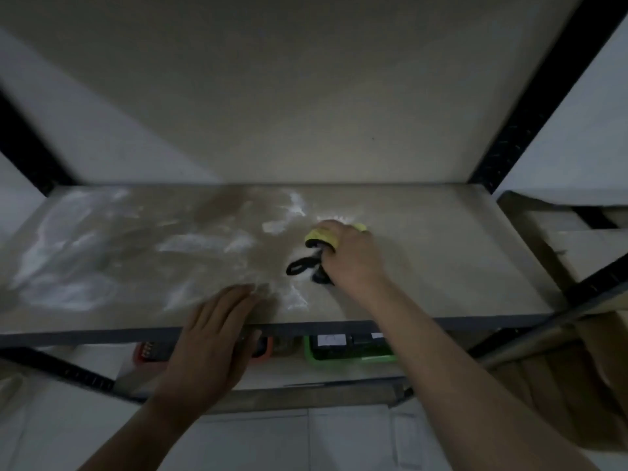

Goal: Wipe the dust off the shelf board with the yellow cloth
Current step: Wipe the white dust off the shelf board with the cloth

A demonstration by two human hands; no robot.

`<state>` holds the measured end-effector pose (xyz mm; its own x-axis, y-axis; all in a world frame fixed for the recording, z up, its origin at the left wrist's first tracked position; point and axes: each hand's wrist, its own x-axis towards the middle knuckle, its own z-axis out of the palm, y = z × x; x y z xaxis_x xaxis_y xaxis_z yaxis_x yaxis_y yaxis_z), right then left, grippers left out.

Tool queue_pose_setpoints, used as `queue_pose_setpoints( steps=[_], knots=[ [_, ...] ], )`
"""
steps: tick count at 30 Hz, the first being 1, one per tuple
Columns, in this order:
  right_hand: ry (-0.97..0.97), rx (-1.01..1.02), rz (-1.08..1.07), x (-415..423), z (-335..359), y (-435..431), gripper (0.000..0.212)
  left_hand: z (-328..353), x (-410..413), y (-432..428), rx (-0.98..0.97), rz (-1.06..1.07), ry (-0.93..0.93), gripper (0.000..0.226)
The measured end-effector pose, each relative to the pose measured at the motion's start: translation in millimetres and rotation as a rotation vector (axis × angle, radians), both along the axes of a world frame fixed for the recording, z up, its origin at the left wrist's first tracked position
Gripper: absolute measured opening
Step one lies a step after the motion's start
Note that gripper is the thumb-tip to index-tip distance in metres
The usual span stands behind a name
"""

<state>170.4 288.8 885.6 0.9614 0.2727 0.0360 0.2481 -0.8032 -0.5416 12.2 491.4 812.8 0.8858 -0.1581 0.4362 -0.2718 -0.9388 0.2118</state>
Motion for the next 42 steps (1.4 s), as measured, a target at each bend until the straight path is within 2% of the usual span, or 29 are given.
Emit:
queue_pose_setpoints(
  steps=[1, 4, 5, 7, 9, 13, 16, 18, 21, 23, 25, 27, 29, 31, 33, 35, 37, 39, 40, 42],
  knots=[
    [-0.049, 0.059, -0.038, 5.1, 5.7, -8.9, 0.033, 2.0, -2.3, 11.8, -0.004, 0.017, -0.015, 0.047],
    [-0.313, -0.068, -0.182, 35.4, 14.3, -70.4, 0.028, 8.9, -1.0, 51.6, 0.055, 0.070, -0.034, 0.053],
    [-0.309, -0.121, -0.233, 45.2, 13.2, -95.0, 0.034, 11.0, 2.0, 62.8, 0.082, 0.076, -0.036, 0.056],
    [-0.142, -0.278, -0.356, 58.7, 3.3, -132.2, 0.052, 16.1, 9.4, 77.0, 0.118, 0.075, -0.033, 0.061],
    [-0.021, -0.427, -0.435, 63.8, -14.7, -145.8, 0.054, 18.6, 16.5, 81.1, 0.131, 0.061, -0.040, 0.065],
    [-0.186, -0.508, -0.380, 72.2, -30.8, -109.1, 0.045, 15.1, 22.9, 80.9, 0.156, 0.051, -0.001, 0.067],
    [-0.250, -0.452, -0.213, 72.4, -33.4, -49.2, 0.041, 13.2, 23.8, 81.9, 0.181, 0.060, 0.026, 0.063],
    [-0.266, -0.390, -0.047, 58.9, -38.9, -3.4, 0.049, 14.4, 23.9, 81.5, 0.196, 0.062, 0.020, 0.060],
    [-0.191, -0.112, 0.134, 49.2, -22.0, 16.3, 0.047, 14.8, 23.6, 80.9, 0.186, 0.051, 0.009, 0.059],
    [-0.210, -0.020, 0.066, 65.6, -5.1, -11.4, 0.045, 15.2, 23.8, 80.5, 0.169, 0.051, -0.014, 0.061],
    [-0.307, -0.180, -0.102, 95.6, 0.4, -56.5, 0.047, 15.0, 24.4, 78.8, 0.165, 0.049, -0.026, 0.065],
    [-0.214, -0.410, -0.260, 115.0, -8.2, -90.1, 0.041, 14.3, 25.1, 78.3, 0.167, 0.048, -0.024, 0.067],
    [-0.137, -0.489, -0.344, 113.8, -21.0, -81.6, 0.037, 15.2, 25.9, 78.5, 0.165, 0.045, -0.019, 0.065],
    [-0.221, -0.461, -0.308, 97.1, -29.4, -35.0, 0.040, 17.0, 27.3, 77.8, 0.154, 0.035, -0.029, 0.059],
    [-0.270, -0.369, -0.129, 75.4, -35.2, 25.4, 0.040, 16.5, 27.4, 78.3, 0.151, 0.024, -0.036, 0.057],
    [-0.249, -0.294, 0.089, 57.3, -35.2, 68.4, 0.045, 15.9, 26.3, 80.1, 0.152, 0.032, -0.031, 0.061],
    [-0.206, -0.167, 0.209, 58.5, -17.6, 66.8, 0.051, 15.7, 25.9, 80.3, 0.158, 0.034, -0.031, 0.063],
    [-0.222, -0.009, 0.145, 70.3, -1.4, 28.6, 0.048, 15.2, 25.1, 81.0, 0.171, 0.042, -0.033, 0.065],
    [-0.304, -0.017, 0.063, 76.8, 3.8, -2.8, 0.046, 15.2, 25.0, 81.0, 0.176, 0.044, -0.036, 0.064],
    [-0.445, -0.260, -0.139, 90.4, 4.1, -81.8, 0.049, 15.8, 24.9, 80.4, 0.183, 0.043, -0.043, 0.059]
  ],
)
